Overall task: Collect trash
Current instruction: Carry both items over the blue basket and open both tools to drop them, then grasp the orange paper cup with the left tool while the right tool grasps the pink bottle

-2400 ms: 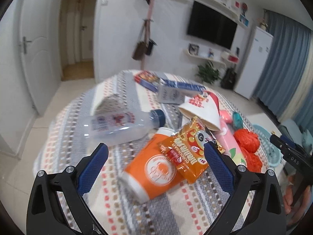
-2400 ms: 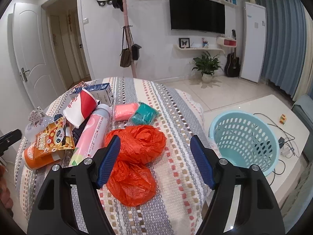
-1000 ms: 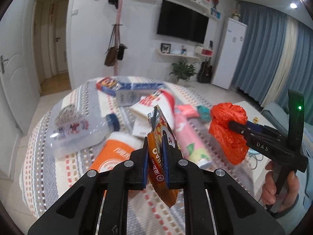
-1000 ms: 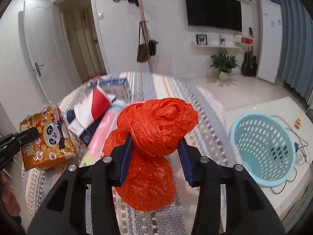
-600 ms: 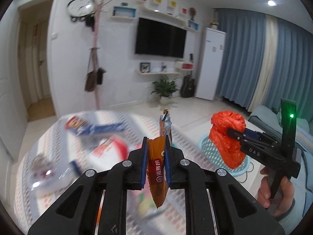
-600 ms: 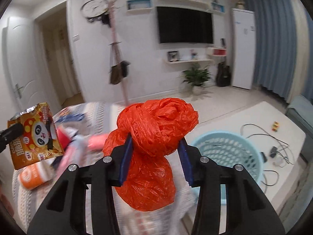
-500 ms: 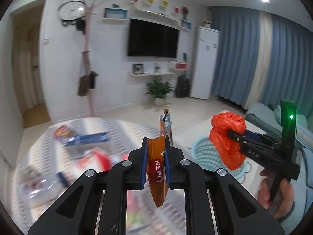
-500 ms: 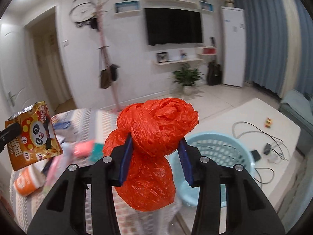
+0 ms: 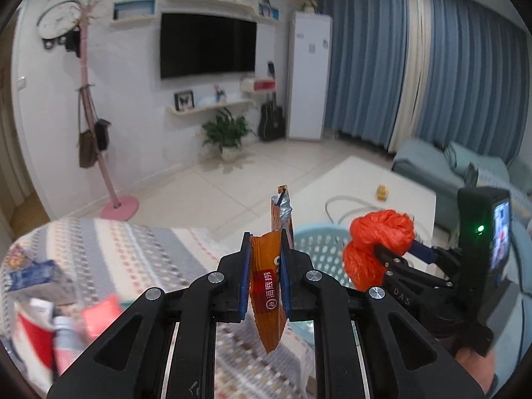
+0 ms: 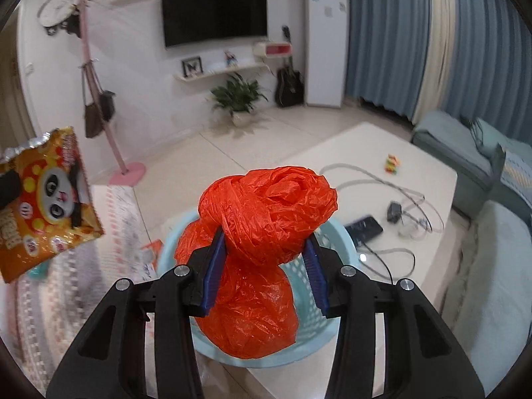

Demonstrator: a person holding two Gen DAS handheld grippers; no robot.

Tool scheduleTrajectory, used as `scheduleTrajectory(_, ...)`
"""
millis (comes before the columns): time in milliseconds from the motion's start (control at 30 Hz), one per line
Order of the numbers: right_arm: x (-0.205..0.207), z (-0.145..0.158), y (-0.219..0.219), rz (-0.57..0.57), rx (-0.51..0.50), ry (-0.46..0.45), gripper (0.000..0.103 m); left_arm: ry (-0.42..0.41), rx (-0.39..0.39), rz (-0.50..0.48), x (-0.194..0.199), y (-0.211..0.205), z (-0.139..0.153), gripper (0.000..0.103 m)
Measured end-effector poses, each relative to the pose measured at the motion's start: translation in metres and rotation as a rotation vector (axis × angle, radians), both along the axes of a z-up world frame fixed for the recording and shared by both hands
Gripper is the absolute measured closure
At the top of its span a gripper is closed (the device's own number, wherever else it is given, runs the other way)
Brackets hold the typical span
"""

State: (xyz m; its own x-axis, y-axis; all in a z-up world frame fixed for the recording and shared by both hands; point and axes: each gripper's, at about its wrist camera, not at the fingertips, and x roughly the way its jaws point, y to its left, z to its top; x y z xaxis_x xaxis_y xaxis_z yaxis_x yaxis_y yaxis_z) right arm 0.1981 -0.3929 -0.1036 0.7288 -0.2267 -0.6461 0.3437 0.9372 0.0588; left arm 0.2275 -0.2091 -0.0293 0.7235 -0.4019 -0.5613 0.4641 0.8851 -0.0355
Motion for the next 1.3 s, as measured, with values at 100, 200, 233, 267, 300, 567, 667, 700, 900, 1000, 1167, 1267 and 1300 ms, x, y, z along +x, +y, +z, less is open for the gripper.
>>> scheduleTrajectory(100, 0.007, -0.017, -0.005, -0.039, -0.019, 0.058, 0.06, 0.1, -0.004, -0.037, 0.017, -0.015, -0.028, 0.09)
scheduleTrajectory(200, 0.011, -0.028, -0.009, -0.04, 0.005, 0.089, 0.059, 0.183, -0.013, -0.062, 0.03, -0.025, -0.047, 0.09)
scheduleTrajectory(233, 0.012, -0.031, -0.01, -0.045, 0.011, 0.1, 0.059, 0.216, -0.017, -0.076, 0.034, -0.03, -0.053, 0.089)
scheduleTrajectory(267, 0.013, -0.033, -0.01, -0.051, 0.007, 0.106, 0.059, 0.234, -0.018, -0.082, 0.037, -0.031, -0.058, 0.089)
scheduleTrajectory(300, 0.014, -0.036, -0.011, -0.055, 0.003, 0.113, 0.057, 0.243, -0.015, -0.084, 0.038, -0.033, -0.061, 0.086)
scheduleTrajectory(567, 0.007, -0.029, -0.015, -0.071, -0.015, 0.1, 0.036, 0.256, -0.004, -0.086, 0.03, -0.035, -0.069, 0.06)
scheduleTrajectory(667, 0.001, -0.023, -0.016, -0.069, 0.0, 0.081, 0.036, 0.234, -0.013, -0.08, 0.022, -0.025, -0.061, 0.055)
scheduleTrajectory(700, -0.001, -0.02, -0.016, -0.07, 0.006, 0.075, 0.036, 0.23, -0.02, -0.079, 0.019, -0.023, -0.058, 0.055)
scheduleTrajectory(900, -0.012, -0.006, -0.011, -0.066, 0.027, 0.047, 0.036, 0.19, -0.058, -0.067, 0.0, -0.002, -0.034, 0.054)
scheduleTrajectory(1000, -0.02, 0.006, 0.001, -0.05, 0.018, 0.018, 0.036, 0.163, -0.088, -0.056, -0.012, 0.015, -0.019, 0.054)
scheduleTrajectory(1167, -0.032, 0.032, 0.031, 0.005, -0.007, -0.04, 0.036, 0.106, -0.135, -0.012, -0.032, 0.049, 0.005, 0.049)
scheduleTrajectory(1267, -0.039, 0.048, 0.055, 0.053, -0.02, -0.075, 0.033, 0.066, -0.149, 0.017, -0.049, 0.076, 0.018, 0.048)
scheduleTrajectory(1300, -0.042, 0.054, 0.065, 0.076, -0.02, -0.087, 0.032, 0.057, -0.151, 0.023, -0.054, 0.083, 0.021, 0.047)
